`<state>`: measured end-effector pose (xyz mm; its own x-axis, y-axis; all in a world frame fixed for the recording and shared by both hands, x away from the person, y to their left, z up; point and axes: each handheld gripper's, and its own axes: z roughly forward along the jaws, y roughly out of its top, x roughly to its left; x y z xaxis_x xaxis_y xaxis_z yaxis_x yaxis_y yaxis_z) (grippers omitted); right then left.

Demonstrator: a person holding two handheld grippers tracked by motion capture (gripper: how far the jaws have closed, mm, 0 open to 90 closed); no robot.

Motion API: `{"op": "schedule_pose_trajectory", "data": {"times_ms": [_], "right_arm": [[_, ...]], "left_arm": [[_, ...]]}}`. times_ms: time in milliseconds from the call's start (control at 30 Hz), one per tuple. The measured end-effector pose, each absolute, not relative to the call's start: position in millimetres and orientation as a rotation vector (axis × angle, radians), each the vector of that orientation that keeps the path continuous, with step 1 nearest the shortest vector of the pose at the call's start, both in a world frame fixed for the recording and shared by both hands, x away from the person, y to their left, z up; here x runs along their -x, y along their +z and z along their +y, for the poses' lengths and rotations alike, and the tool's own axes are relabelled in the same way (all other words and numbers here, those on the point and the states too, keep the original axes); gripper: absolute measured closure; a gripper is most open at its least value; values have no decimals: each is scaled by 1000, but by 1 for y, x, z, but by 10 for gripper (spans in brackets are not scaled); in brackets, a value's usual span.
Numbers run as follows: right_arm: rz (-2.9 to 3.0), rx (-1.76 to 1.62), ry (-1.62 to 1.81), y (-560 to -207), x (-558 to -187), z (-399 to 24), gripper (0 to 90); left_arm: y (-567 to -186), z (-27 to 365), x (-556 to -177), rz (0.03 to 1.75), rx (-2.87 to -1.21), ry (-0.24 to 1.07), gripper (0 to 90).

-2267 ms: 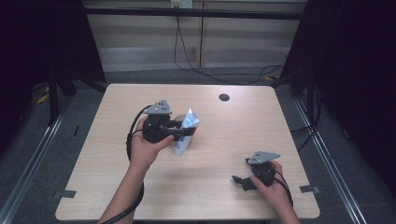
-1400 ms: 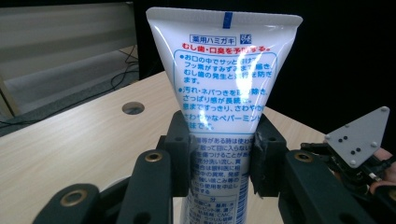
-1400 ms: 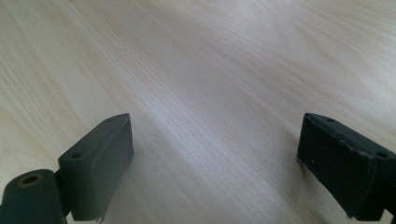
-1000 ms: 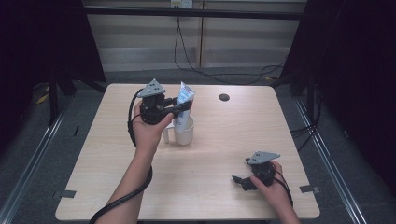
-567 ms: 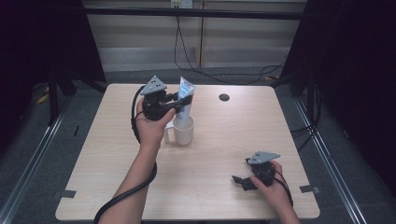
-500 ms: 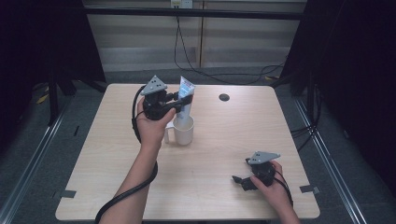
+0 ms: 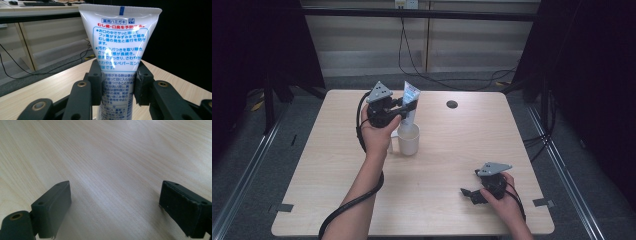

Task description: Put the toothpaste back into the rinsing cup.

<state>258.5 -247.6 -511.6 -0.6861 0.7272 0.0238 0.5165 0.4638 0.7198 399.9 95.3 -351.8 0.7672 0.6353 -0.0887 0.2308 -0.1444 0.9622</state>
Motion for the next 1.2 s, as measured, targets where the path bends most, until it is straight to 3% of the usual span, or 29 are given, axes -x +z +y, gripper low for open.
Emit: {"op": "schedule_pose_trajectory", "data": {"times_ms": [1200], "right_arm": [[2430, -1062, 1048, -512, -259, -248, 99]], "left_arm": [[-400, 93, -411, 735, -1745, 402, 643]]}}
